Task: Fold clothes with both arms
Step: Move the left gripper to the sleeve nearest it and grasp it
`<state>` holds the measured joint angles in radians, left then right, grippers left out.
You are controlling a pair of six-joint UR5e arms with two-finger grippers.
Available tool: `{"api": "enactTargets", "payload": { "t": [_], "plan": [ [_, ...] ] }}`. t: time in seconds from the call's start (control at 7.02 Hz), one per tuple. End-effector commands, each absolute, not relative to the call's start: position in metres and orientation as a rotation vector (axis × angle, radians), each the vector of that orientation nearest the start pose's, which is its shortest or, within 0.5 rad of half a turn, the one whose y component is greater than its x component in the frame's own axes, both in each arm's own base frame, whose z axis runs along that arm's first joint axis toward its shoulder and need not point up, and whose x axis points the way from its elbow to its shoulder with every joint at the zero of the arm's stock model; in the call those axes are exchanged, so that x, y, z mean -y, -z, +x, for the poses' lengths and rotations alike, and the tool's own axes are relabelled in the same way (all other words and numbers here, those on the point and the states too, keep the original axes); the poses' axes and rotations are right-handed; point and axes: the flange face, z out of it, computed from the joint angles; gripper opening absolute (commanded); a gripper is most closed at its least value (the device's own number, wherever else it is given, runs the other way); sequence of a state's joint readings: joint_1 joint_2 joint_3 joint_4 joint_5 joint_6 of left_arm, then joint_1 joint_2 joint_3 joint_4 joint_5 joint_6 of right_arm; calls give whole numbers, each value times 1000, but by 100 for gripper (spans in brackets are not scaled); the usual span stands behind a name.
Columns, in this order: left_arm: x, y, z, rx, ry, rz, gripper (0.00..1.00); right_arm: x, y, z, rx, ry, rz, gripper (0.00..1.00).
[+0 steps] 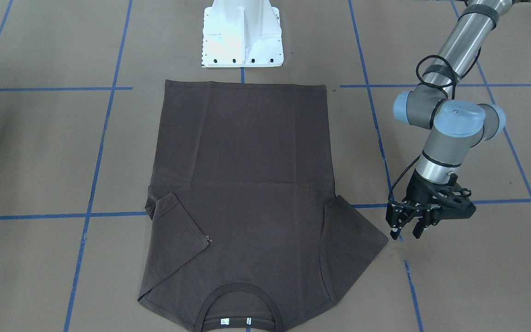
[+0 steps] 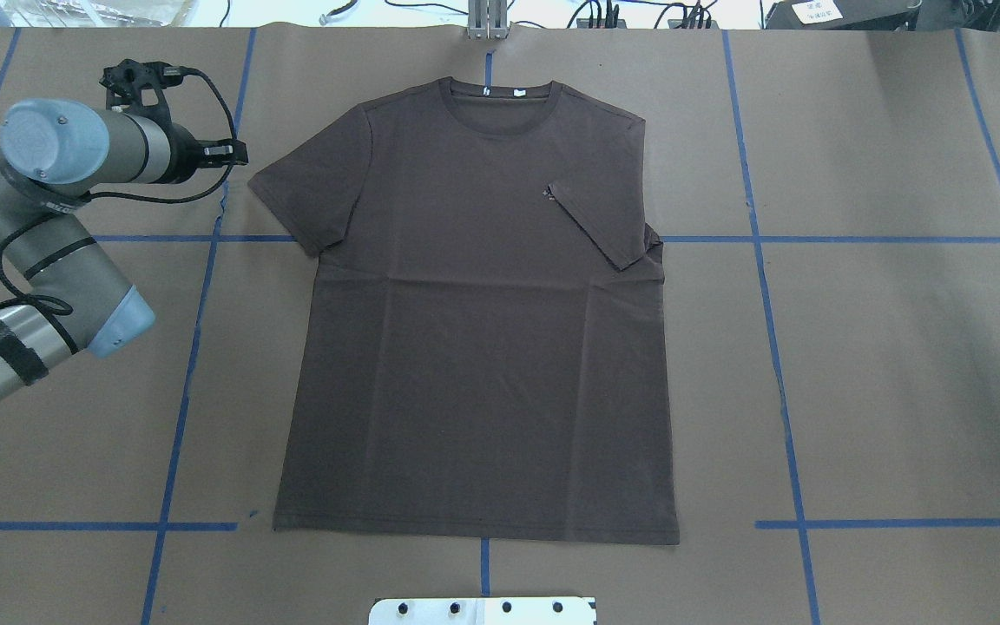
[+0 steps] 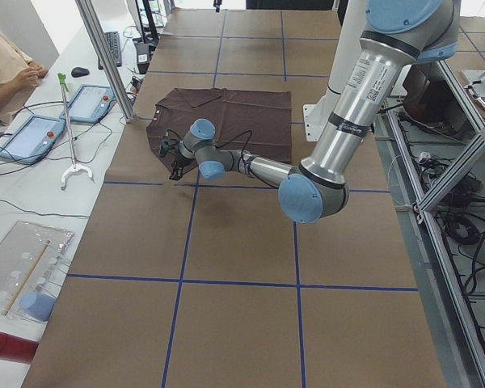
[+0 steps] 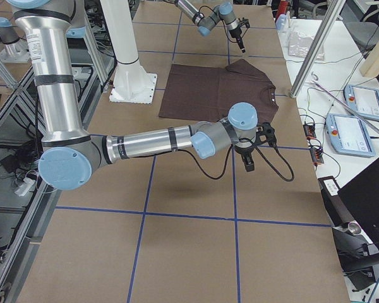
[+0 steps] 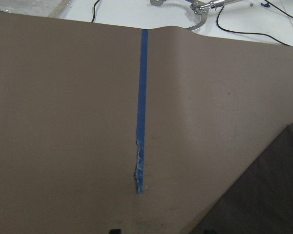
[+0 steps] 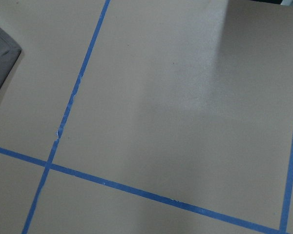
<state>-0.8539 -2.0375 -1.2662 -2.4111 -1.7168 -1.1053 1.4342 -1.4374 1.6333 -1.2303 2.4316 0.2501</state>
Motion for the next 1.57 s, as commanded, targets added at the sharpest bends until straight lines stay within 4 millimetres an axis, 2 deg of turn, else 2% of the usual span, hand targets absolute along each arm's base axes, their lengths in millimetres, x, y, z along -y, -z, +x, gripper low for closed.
{"api": "enactTargets", "payload": {
  "t": [0.0, 0.43, 0.86, 1.14, 1.28, 1.43],
  "plan": [
    [611, -454, 404, -863, 259, 496, 65, 564, -512, -19, 917, 125, 331, 100],
    [610, -452, 423, -851, 251, 502, 62, 567, -513, -20, 914, 125, 328, 100],
    [612, -452, 426, -846, 247, 502, 59, 567, -513, -20, 914, 124, 327, 100],
    [618, -449, 432, -843, 246, 501, 52, 567, -513, -20, 913, 124, 327, 100],
    [619, -448, 431, -846, 250, 502, 31, 567, -513, -20, 913, 124, 327, 100],
    [619, -448, 431, -846, 248, 502, 0, 567, -512, -20, 914, 125, 328, 100]
  ]
}}
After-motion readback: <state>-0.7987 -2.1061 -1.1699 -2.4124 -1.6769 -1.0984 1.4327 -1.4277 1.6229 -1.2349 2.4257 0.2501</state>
